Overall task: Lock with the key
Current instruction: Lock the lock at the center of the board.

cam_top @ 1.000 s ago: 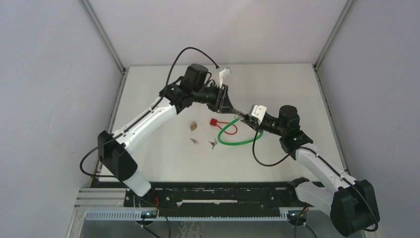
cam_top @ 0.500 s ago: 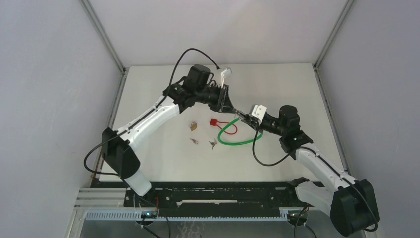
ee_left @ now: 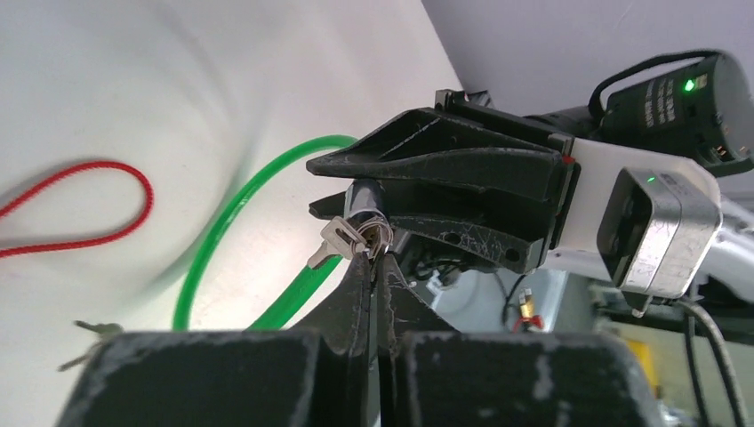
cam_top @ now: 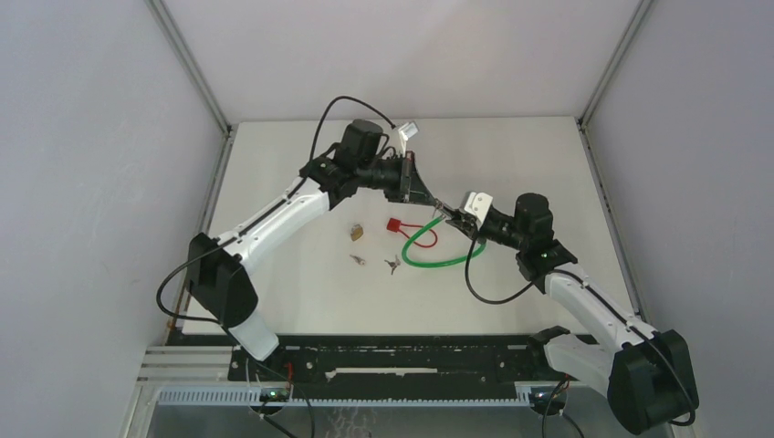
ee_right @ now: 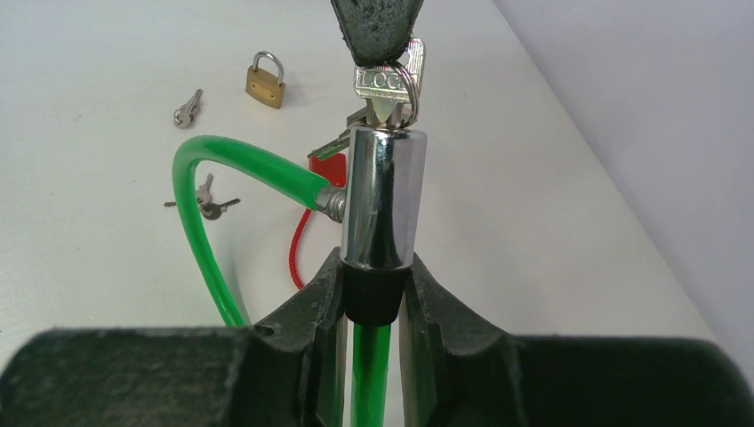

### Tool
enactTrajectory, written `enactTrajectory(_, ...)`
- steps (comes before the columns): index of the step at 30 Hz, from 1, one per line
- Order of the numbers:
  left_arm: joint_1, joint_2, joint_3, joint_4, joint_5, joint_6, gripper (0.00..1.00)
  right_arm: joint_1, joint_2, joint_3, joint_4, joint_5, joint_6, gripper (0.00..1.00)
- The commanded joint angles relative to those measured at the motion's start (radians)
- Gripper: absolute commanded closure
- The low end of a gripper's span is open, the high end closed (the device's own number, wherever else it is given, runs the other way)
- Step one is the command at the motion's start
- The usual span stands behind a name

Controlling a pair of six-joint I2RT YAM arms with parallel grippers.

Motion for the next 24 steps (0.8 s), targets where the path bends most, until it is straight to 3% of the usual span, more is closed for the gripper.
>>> enactTrajectory(1,0.021,0.004,-0.092,0.132,0.095,-0.236,1.00,0.002,0.017,-0.021,-0.064,0.018,-0.009,1.00)
enactTrajectory(9,0.033,0.001,-0.288,0.390,0.207,-0.574,1.00,0.034,0.019,-0.022,-0.054,0.096,-0.042,1.00)
enactTrajectory(16,0.040,-0.019,-0.395,0.471,0.248,-0.708,0.99,0.057,0.012,-0.021,-0.003,0.238,-0.033,1.00)
enactTrajectory(19,0.044,-0.031,-0.466,0.607,0.273,-0.823,0.95,0.060,0.007,-0.021,0.011,0.274,-0.028,1.00)
enactTrajectory(21,0.052,-0.034,-0.461,0.615,0.271,-0.805,0.88,0.060,0.008,-0.020,0.005,0.264,-0.029,1.00)
enactTrajectory(24,0.070,-0.042,-0.390,0.495,0.249,-0.665,0.78,0.053,0.008,-0.020,-0.006,0.228,-0.028,1.00)
